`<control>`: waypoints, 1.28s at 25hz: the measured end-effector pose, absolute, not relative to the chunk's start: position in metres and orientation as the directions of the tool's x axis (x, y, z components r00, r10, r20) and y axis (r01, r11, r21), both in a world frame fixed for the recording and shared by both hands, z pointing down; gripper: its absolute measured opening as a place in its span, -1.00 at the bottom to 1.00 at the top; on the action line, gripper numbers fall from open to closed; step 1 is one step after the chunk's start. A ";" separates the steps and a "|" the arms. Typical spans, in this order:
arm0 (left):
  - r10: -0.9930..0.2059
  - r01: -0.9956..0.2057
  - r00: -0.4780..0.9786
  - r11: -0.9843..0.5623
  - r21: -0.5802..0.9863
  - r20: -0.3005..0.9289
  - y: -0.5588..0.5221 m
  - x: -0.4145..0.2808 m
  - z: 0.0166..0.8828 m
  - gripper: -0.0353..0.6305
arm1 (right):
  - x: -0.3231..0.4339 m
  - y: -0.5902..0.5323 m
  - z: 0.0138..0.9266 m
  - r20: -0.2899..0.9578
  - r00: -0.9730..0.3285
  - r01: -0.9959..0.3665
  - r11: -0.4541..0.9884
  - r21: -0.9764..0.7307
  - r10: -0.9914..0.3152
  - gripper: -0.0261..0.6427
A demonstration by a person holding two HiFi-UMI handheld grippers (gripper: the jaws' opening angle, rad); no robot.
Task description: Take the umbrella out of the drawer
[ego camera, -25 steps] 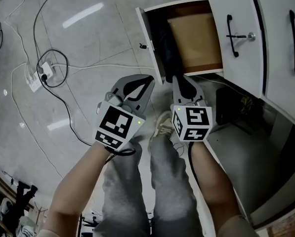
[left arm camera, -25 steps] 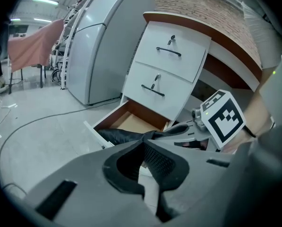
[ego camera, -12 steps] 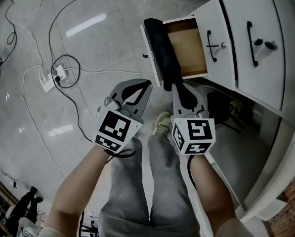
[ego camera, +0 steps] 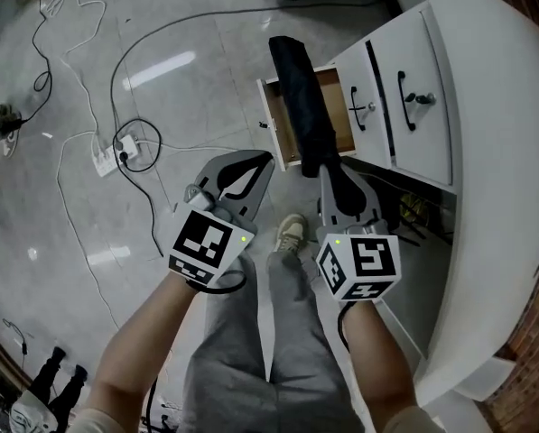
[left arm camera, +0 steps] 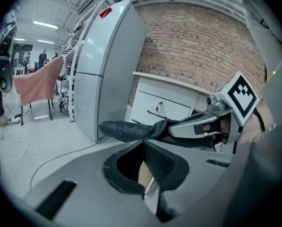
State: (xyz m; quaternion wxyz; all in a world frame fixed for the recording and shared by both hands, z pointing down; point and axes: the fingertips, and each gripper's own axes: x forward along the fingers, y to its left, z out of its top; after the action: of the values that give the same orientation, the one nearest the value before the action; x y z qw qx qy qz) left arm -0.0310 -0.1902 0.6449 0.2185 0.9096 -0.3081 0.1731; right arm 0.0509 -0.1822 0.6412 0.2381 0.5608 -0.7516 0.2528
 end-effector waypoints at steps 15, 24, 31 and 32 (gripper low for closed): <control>-0.546 -0.634 0.763 -0.738 0.232 0.347 -0.199 -0.059 0.433 -0.87 | 0.031 -0.187 0.415 0.577 -0.232 -0.972 0.215 -0.098 -0.783 -0.86; -0.583 -0.648 0.754 -0.737 0.195 0.302 -0.212 -0.070 0.327 -0.87 | 0.024 -0.210 0.292 0.468 -0.265 -0.963 0.260 -0.076 -0.843 -0.86; -0.624 -0.664 0.740 -0.735 0.133 0.251 -0.214 -0.084 0.242 -0.87 | 0.014 -0.210 0.206 0.385 -0.289 -0.957 0.282 -0.076 -0.877 -0.86; -0.629 -0.667 0.739 -0.734 0.128 0.242 -0.214 -0.085 0.230 -0.87 | 0.013 -0.209 0.193 0.373 -0.291 -0.956 0.286 -0.071 -0.881 -0.86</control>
State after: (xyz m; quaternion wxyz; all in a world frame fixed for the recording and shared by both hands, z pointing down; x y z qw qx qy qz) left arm -0.0854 -0.2138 0.2304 0.1035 0.9267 -0.3496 0.0913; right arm 0.0134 -0.2094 0.1935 0.1316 0.5805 -0.7910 0.1416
